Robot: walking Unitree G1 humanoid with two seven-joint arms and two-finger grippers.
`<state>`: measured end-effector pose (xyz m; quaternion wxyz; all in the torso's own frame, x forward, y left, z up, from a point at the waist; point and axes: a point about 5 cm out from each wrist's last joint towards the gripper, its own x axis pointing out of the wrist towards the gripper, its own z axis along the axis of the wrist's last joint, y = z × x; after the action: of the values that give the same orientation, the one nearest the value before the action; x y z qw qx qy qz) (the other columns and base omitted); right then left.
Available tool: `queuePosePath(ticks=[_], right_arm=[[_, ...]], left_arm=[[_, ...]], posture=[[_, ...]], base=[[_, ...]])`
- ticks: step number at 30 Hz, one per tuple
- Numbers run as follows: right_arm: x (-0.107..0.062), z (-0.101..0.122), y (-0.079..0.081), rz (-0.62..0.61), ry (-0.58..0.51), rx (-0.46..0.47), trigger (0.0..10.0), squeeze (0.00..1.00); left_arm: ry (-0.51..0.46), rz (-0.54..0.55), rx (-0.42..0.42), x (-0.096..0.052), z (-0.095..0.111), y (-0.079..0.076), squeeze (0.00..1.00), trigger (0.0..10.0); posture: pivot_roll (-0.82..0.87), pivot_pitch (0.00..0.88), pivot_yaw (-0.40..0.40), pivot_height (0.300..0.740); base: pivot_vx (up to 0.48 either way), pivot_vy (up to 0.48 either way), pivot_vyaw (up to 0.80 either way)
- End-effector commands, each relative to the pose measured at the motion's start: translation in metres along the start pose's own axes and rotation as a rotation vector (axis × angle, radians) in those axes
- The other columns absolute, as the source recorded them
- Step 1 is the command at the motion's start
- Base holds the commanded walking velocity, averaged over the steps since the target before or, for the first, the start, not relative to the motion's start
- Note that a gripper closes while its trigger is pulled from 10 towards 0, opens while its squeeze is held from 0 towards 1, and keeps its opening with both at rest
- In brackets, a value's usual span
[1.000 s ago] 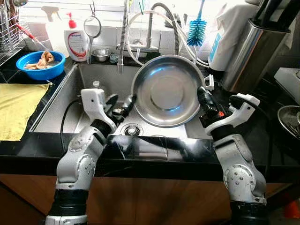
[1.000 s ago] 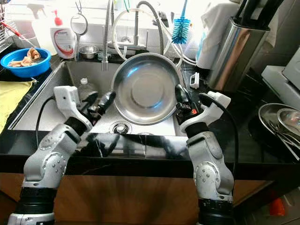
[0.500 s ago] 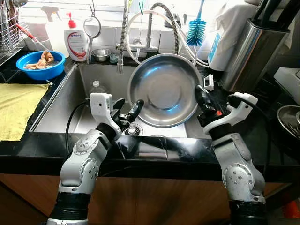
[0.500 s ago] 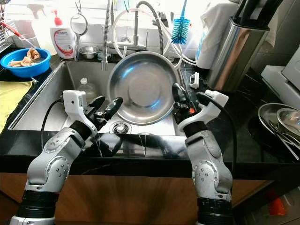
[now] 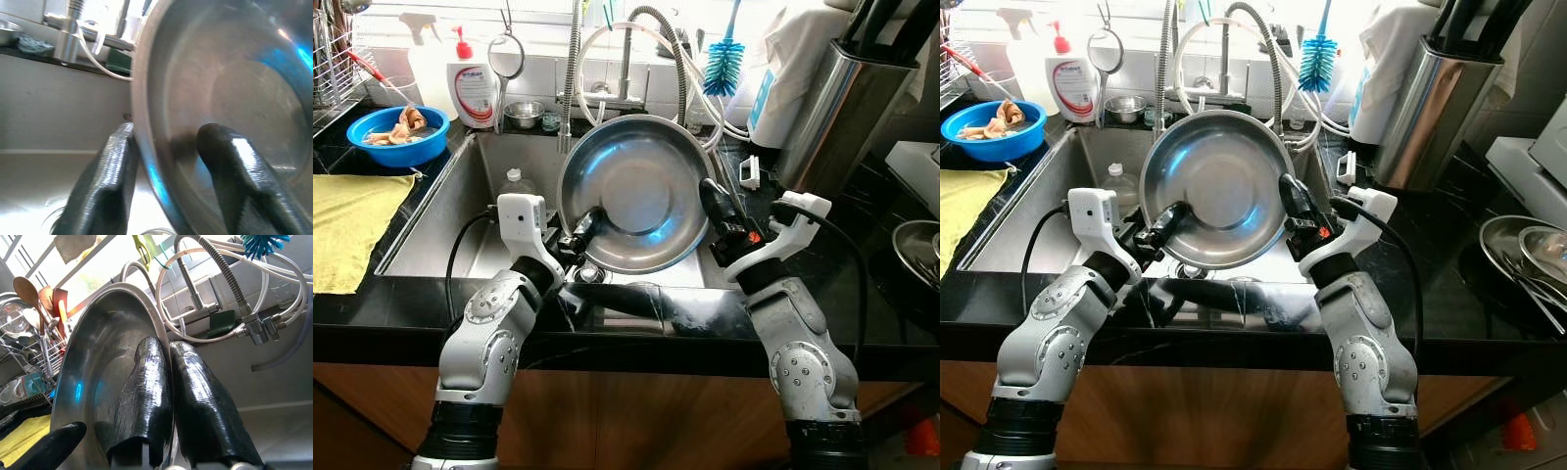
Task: Kitchen organization
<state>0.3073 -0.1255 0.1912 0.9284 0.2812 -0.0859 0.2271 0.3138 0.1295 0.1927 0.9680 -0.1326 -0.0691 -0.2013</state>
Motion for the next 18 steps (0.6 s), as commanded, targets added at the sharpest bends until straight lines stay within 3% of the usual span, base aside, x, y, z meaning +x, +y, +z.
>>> queuePosePath(ticks=[1, 18], right_arm=[[0.0012, 0.0079, 0.0039, 0.019, -0.028, -0.024, 10.0, 0.00], [0.0027, 0.0067, 0.0040, 0.017, -0.016, -0.042, 10.0, 0.00]], left_arm=[[-0.009, 0.014, 0.010, 0.0007, 0.0017, 0.0026, 0.00, 0.0], [-0.015, 0.011, 0.005, 0.0006, 0.0007, 0.0003, 0.00, 0.0]], posture=[[0.11, 0.000, -0.091, 0.740], [0.11, 0.000, -0.094, 0.740]], base=[[0.000, 0.000, 0.00], [0.000, 0.000, 0.00]])
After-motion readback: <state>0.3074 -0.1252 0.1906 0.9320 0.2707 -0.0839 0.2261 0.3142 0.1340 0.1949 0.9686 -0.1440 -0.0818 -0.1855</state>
